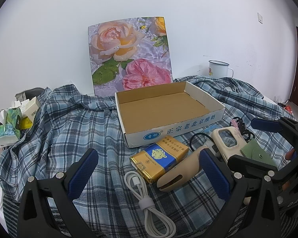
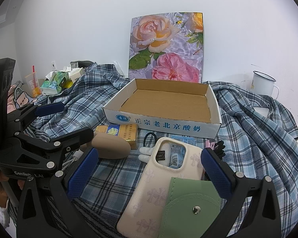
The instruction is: Organize soft objects
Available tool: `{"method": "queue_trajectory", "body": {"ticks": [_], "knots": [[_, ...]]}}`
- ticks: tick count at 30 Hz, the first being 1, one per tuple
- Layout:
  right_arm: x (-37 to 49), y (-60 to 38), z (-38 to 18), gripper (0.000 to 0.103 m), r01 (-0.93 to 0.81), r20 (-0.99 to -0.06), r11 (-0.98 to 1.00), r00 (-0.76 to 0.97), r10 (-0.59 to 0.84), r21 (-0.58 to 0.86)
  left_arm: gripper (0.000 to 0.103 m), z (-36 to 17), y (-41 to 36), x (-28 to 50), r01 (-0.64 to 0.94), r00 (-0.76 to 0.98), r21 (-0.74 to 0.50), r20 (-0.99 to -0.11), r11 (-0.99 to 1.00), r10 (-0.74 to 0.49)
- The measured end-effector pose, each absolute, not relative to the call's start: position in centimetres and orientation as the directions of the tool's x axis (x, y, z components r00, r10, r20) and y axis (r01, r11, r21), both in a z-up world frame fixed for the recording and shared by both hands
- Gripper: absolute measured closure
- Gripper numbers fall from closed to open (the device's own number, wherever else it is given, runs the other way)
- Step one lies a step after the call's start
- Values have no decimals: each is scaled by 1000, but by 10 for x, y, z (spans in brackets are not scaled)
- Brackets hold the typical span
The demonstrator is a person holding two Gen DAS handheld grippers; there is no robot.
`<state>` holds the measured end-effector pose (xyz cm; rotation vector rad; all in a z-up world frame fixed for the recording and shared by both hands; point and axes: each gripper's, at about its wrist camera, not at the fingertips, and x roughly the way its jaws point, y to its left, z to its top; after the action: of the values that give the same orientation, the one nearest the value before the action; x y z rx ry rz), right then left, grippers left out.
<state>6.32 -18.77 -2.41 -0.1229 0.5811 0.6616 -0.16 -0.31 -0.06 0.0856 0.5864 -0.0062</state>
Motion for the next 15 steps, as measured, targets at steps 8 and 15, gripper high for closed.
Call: {"method": "queue_trajectory", "body": {"ticks": [8,15], "knots": [[64,-188,-24,0,-611,-546,788,637,544,73,0,-1,-3,-1,30,833,79,-552,996,19],[62,-190,-24,0,-604,-537,793,645,544,79,0,-2,-6,-3,52,829,70,-559,996,-4]]}}
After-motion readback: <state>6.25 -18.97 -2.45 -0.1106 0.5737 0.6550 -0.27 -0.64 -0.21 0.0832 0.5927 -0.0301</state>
